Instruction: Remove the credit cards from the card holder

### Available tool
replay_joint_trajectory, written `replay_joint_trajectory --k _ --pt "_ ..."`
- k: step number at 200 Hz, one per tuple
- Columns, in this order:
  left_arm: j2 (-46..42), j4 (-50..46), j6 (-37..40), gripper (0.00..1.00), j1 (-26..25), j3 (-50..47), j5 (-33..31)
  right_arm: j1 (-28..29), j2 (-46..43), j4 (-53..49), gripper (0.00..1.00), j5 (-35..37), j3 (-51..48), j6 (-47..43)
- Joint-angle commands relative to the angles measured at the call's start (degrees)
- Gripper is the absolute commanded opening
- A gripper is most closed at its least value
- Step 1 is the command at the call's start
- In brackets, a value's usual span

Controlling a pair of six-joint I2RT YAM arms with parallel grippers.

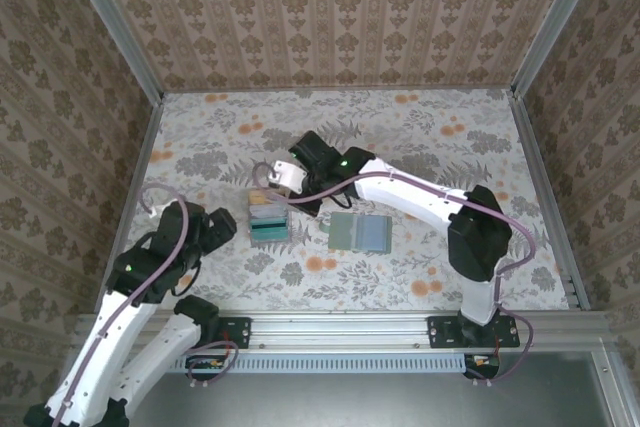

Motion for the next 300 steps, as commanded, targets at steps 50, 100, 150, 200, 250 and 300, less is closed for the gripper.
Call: replay_joint_trajectory --k 50,100,150,200,250,300 --pt "-4.78 -8.02 -2.55 1.0 0.79 -0.82 -4.14 3.03 9.11 -3.97 0.0 3.52 10.63 -7.39" --pt "-4.91 -7.95 -2.0 1.0 0.83 -1.06 -3.37 3.19 12.42 -3.28 0.0 5.91 11.91 -8.57" --pt "-4.91 -7.83 -1.96 1.0 0.84 -1.24 -3.24 3.2 13.96 -3.31 0.0 5.3 12.95 -8.39" --pt "-4.77 -6.92 -1.3 1.0 0.96 -1.5 -2.33 3.29 15.42 -3.16 0.0 4.39 13.17 -7.64" --pt "-4.59 -6.48 -0.63 1.0 1.14 -1.42 -2.05 3.34 15.21 -2.11 0.25 5.49 13.14 -6.1" --pt "-1.74 -3.29 1.0 1.0 1.1 -1.33 -0.92 2.62 10.62 0.93 0.4 8.28 10.97 -1.25"
